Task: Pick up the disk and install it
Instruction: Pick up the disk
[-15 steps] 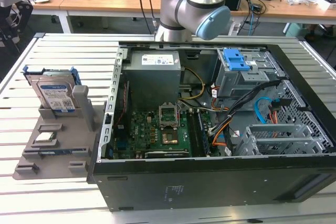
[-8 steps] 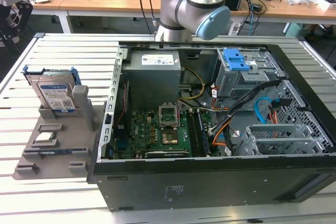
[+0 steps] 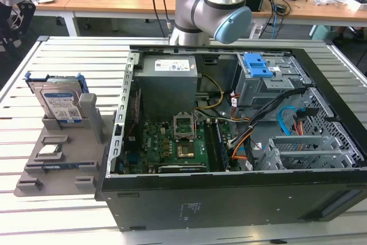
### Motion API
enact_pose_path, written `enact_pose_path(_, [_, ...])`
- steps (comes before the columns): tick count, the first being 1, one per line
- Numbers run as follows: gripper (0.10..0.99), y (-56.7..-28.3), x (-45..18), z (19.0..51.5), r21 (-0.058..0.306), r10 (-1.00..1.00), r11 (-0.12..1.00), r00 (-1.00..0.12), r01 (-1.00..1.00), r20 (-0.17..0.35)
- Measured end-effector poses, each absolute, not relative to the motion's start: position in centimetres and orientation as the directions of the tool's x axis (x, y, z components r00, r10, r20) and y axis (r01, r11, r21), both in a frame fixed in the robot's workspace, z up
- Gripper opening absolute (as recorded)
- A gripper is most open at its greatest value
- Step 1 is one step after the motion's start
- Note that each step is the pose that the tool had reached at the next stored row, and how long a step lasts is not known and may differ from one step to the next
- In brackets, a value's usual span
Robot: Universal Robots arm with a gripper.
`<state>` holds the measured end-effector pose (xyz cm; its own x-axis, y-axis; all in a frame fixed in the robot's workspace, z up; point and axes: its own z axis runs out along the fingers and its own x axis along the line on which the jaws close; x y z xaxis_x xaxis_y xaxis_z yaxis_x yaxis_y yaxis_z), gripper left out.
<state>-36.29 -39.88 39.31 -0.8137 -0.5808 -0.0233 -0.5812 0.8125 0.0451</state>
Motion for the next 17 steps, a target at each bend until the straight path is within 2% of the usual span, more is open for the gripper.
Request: enact_pose_path(17, [0.106, -39.89, -36.29, 39.31, 0.045, -0.696, 0.717, -0.718, -0.696, -0.023])
